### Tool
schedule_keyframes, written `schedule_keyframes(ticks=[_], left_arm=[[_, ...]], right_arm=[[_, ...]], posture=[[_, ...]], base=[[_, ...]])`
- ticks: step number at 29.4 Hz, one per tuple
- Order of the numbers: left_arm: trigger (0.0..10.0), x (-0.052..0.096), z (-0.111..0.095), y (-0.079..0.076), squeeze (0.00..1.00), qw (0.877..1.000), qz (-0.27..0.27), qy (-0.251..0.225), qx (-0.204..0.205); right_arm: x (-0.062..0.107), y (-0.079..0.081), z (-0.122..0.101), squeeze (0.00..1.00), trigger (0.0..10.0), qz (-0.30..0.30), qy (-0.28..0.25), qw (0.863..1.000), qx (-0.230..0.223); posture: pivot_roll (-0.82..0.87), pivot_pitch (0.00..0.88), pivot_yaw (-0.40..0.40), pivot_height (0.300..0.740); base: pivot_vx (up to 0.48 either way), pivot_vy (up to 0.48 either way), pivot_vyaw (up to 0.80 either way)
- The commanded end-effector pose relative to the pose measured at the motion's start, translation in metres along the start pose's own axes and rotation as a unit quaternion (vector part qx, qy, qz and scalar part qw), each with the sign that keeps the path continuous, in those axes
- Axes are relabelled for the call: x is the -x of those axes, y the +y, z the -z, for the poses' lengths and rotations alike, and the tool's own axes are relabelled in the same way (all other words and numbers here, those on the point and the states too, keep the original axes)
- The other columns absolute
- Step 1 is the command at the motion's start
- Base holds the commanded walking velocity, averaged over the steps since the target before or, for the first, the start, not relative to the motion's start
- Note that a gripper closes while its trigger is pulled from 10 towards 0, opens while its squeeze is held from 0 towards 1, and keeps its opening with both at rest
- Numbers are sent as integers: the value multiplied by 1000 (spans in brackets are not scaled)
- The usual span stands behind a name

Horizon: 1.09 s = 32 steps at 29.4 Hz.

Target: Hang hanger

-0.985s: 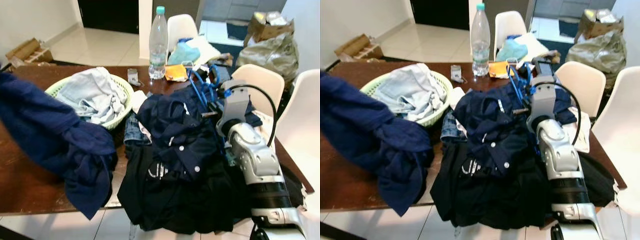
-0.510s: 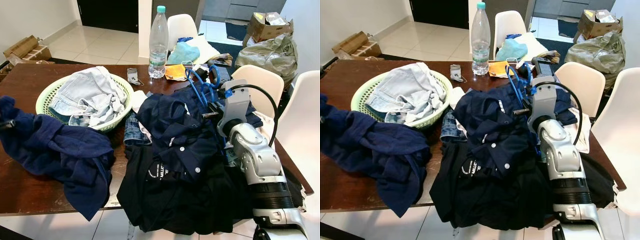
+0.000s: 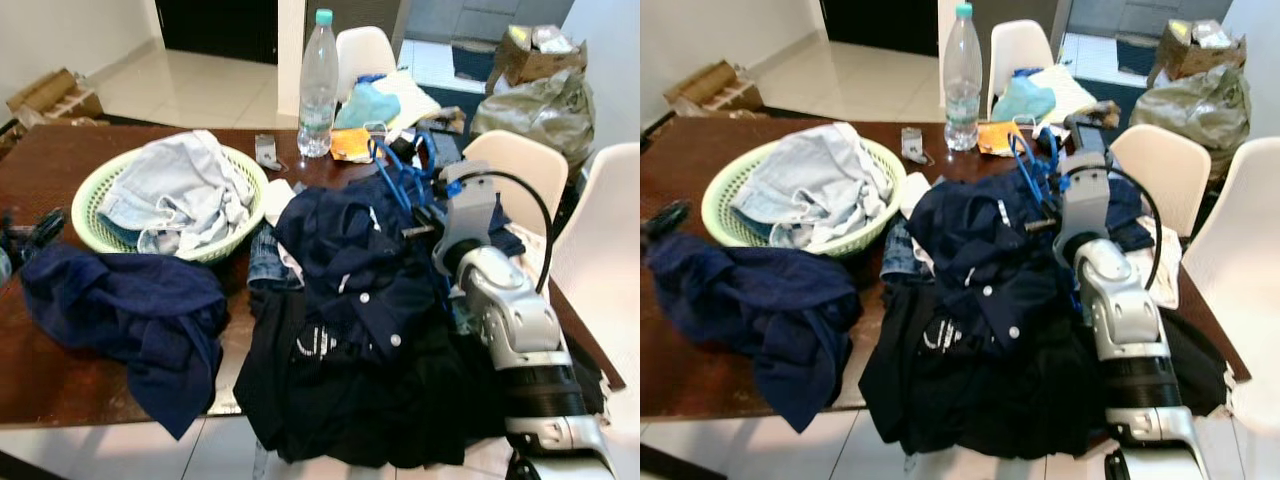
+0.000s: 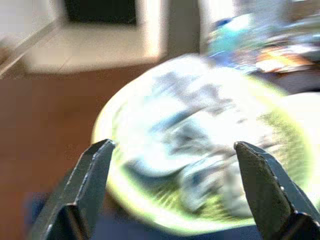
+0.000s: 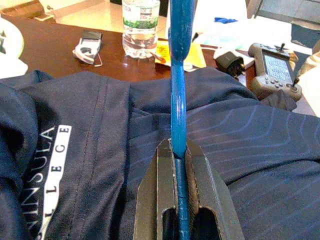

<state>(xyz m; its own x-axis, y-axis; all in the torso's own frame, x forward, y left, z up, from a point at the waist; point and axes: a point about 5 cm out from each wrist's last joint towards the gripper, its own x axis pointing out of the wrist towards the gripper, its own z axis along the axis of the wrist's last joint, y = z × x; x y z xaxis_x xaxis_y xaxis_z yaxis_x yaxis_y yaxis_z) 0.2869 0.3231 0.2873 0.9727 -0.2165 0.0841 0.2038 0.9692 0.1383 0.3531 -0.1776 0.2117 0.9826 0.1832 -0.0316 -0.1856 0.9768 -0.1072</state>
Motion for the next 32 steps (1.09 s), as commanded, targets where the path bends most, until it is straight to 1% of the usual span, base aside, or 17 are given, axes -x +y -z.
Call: schedule_keyframes(ticks=[1,3,5,6,7,8,10,11,14,16,17,19,24,25,27,29,32], left_arm=[[10000,0,-3,-9,1000,999,45,7,1],[10000,4,-29,-49,1000,980,195,-18,-28],[10000,4,-29,-49,1000,980,195,-18,-28],[10000,9,-25,-74,1000,961,271,-2,-55],[10000,9,-25,-74,1000,961,271,-2,-55],[10000,12,-13,-95,443,945,320,18,-68],[10000,12,-13,-95,443,945,320,18,-68],[10000,15,2,-111,0,932,350,42,-82],[10000,18,16,-121,0,921,368,71,-103],[10000,31,39,-134,0,883,413,146,-168],[10000,31,39,-134,0,883,413,146,-168],[10000,45,47,-138,0,842,456,208,-199],[10000,51,47,-138,0,827,469,234,-204],[10000,60,50,-131,0,801,468,290,-238],[10000,60,50,-131,0,801,468,290,-238],[10000,61,56,-118,0,787,435,331,-287],[10000,58,63,-103,0,785,393,350,-325]], right_arm=[[-1,5,12,0,10000,-15,24,1000,-5],[-2,4,16,0,10000,-13,23,999,-27],[-2,4,16,0,10000,-13,23,999,-27],[-2,6,17,0,10000,-21,13,998,-56],[-2,6,17,0,10000,-21,13,998,-56],[-1,10,16,0,10000,-37,0,996,-85],[-1,10,16,0,10000,-37,0,996,-85],[1,13,14,0,10000,-54,-13,993,-106],[2,16,13,0,10000,-65,-20,991,-116],[3,17,14,0,10000,-70,-18,991,-111],[3,17,14,0,10000,-70,-18,991,-111],[1,16,15,0,10000,-65,-12,993,-103],[0,15,16,0,10000,-64,-12,993,-102],[1,14,18,0,10000,-62,-10,993,-99],[1,14,18,0,10000,-62,-10,993,-99],[2,13,20,0,10000,-60,-6,994,-96],[3,13,22,0,10000,-60,-3,994,-96]], posture=[[161,113,-40,740],[171,96,-29,740],[171,96,-29,740],[171,94,-28,740],[171,94,-28,740],[168,92,-25,740],[168,92,-25,740],[169,91,-27,740],[167,95,-27,740],[172,99,-26,740],[172,99,-26,740],[175,101,-23,740],[175,101,-23,740],[173,105,-18,740],[173,105,-18,740],[177,108,-18,740],[175,108,-16,740]], base=[[0,0,0],[0,0,0],[0,0,0],[0,0,0],[0,0,0],[0,0,0],[0,0,0],[0,0,0],[0,0,0],[0,0,0],[0,0,0],[0,0,0],[0,0,0],[0,0,0],[0,0,0],[0,0,0],[0,0,0]])
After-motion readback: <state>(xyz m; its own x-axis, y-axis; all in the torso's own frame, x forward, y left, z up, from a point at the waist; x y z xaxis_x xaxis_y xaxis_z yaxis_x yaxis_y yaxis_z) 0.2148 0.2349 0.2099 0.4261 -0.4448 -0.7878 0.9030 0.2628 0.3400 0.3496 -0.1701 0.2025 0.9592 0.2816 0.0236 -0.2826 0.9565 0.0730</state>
